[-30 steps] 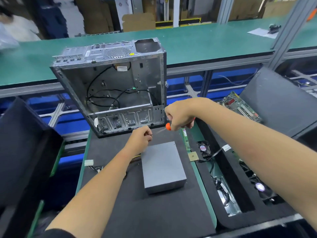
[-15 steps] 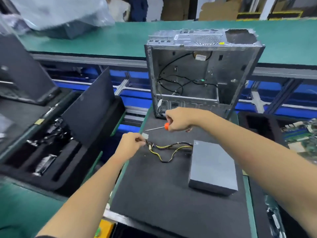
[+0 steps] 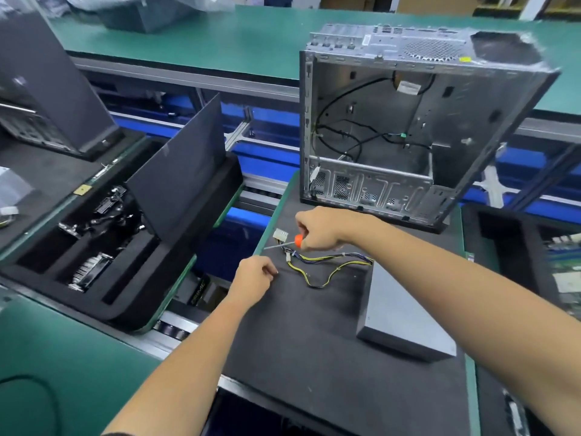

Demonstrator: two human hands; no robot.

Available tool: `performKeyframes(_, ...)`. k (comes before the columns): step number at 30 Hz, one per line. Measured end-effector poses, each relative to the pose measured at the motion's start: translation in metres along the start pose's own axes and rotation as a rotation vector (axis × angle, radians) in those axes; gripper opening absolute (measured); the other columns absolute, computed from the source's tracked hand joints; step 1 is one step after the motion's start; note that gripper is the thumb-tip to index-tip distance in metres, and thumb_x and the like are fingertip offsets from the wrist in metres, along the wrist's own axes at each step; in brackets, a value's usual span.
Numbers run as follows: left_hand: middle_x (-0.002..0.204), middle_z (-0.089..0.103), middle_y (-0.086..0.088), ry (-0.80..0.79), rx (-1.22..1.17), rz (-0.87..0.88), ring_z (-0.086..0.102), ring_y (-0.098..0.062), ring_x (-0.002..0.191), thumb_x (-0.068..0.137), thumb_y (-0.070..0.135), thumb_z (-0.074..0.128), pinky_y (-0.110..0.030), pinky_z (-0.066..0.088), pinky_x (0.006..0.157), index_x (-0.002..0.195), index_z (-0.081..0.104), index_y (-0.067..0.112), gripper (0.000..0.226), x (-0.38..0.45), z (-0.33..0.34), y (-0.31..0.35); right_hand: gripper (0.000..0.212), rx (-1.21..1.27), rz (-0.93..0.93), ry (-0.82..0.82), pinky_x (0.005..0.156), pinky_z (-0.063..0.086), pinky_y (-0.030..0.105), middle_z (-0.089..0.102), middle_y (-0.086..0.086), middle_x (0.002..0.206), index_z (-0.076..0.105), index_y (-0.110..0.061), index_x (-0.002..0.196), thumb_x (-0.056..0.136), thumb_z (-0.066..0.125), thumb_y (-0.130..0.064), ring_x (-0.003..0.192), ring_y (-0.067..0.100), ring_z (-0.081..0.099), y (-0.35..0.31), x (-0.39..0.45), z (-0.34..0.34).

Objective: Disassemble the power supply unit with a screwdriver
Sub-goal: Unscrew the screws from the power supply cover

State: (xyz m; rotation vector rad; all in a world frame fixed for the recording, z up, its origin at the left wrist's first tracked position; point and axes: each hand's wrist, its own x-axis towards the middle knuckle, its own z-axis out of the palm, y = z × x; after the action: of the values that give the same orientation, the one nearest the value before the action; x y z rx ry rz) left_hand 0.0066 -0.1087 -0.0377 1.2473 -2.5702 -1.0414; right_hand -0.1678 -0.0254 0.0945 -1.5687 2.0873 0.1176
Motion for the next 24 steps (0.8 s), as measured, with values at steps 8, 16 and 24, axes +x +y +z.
performKeyframes(8, 0.072, 0.065, 0.002, -0.028, -0.131, -0.075, 0.054, -0.002, 0.058, 0.075, -0.009, 0.064, -0.006, 0.041, 0.060, 0.073, 0.069, 0.016, 0.025, 0.009, 0.005, -0.005, 0.019, 0.018, 0.046, -0.049, 0.063, 0.055, 0.037, 0.056, 0.005, 0.082, 0.047, -0.017, 0.092, 0.086, 0.056, -0.033, 0.062, 0.028, 0.066, 0.016, -0.004, 0.000)
performKeyframes(16, 0.072, 0.065, 0.003, -0.080, -0.108, -0.030, 0.061, -0.009, 0.067, 0.075, -0.010, 0.061, -0.012, 0.048, 0.065, 0.071, 0.066, 0.020, 0.031, 0.014, 0.001, -0.003, 0.020, 0.028, 0.042, -0.098, 0.059, 0.054, 0.033, 0.053, 0.003, 0.084, 0.047, -0.016, 0.097, 0.089, 0.058, -0.031, 0.057, 0.026, 0.064, 0.009, -0.008, -0.007)
performKeyframes(24, 0.079, 0.061, 0.005, -0.019, -0.261, 0.111, 0.052, -0.003, 0.063, 0.075, 0.013, 0.072, -0.012, 0.044, 0.061, 0.091, 0.057, 0.026, 0.025, 0.008, -0.012, 0.032, 0.023, -0.071, 0.056, -0.052, 0.058, 0.054, 0.026, 0.068, 0.003, 0.067, 0.065, -0.010, 0.089, 0.083, 0.066, -0.033, 0.047, 0.018, 0.061, 0.003, -0.037, -0.039)
